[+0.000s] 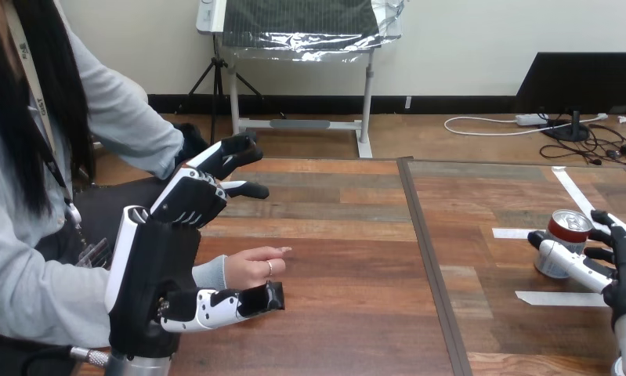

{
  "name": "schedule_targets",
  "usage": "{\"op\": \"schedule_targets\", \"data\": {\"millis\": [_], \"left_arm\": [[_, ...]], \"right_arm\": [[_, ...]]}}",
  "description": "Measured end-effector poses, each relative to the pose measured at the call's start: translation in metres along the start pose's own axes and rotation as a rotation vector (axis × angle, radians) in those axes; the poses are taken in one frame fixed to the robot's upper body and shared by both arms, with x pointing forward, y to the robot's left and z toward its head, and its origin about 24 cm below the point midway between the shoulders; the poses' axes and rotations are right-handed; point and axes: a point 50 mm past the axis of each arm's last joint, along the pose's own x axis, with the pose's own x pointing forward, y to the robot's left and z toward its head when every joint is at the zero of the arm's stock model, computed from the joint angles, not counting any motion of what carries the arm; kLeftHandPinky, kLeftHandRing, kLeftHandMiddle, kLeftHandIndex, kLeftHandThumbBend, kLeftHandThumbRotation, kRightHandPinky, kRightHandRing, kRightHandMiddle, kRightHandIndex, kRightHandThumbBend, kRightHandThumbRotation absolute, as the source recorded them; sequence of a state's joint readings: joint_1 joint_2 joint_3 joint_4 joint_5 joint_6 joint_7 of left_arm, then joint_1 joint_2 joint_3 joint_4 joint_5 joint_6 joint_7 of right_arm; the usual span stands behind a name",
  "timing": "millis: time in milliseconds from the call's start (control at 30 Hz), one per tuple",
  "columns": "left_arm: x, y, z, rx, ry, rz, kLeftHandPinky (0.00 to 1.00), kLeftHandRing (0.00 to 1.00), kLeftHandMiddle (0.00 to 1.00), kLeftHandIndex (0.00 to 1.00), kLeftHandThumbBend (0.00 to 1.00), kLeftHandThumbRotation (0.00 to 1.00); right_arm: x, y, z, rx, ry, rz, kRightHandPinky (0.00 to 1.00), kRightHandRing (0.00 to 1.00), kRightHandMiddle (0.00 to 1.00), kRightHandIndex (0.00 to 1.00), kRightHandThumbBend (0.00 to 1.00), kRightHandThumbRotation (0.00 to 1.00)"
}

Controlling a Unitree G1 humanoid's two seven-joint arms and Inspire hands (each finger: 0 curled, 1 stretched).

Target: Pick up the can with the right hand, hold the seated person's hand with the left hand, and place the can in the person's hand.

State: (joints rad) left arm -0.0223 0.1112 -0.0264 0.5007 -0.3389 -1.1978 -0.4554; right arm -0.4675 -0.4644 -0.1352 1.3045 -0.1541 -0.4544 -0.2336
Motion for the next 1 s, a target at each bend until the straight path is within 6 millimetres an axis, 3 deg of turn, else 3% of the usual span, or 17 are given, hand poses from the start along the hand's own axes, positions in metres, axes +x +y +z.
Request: {"op": "schedule_targets", "data": {"millis": [200,300,367,500,667,1000], "left_arm": [[-0.0018,0.0010,0.0004,-0.008,0.000,0.005,0.65,0.83,0.86,0.80,1.00,0.37],[-0.0022,0.0014,0.0005,-0.011,0.000,0.005,0.65,0.84,0.86,0.80,1.00,0.36],[-0.0024,0.0017,0.0005,-0.014,-0.001,0.007,0.65,0.84,0.86,0.80,1.00,0.36],[-0.0026,0.0022,0.0006,-0.017,-0.003,0.009,0.65,0.84,0.86,0.80,1.00,0.35],[-0.0027,0.0023,0.0006,-0.019,-0.004,0.006,0.65,0.84,0.86,0.80,1.00,0.35],[-0.0027,0.0017,0.0006,-0.020,-0.004,0.006,0.65,0.83,0.86,0.79,1.00,0.36]], "right_arm": [[-0.0001,0.0008,-0.0016,0.021,0.020,0.003,0.70,0.78,0.80,0.85,1.00,0.32],[0.0001,0.0009,-0.0019,0.031,0.028,-0.002,0.64,0.72,0.77,0.82,1.00,0.27],[0.0004,0.0008,-0.0019,0.033,0.032,-0.004,0.54,0.64,0.73,0.79,0.98,0.21],[0.0008,0.0004,-0.0016,0.033,0.036,-0.015,0.48,0.58,0.69,0.75,0.97,0.14],[0.0014,-0.0003,-0.0007,0.040,0.036,-0.026,0.48,0.56,0.63,0.69,0.95,0.03],[0.0021,-0.0006,0.0005,0.056,0.036,-0.033,0.43,0.49,0.55,0.60,0.92,0.00]]}}
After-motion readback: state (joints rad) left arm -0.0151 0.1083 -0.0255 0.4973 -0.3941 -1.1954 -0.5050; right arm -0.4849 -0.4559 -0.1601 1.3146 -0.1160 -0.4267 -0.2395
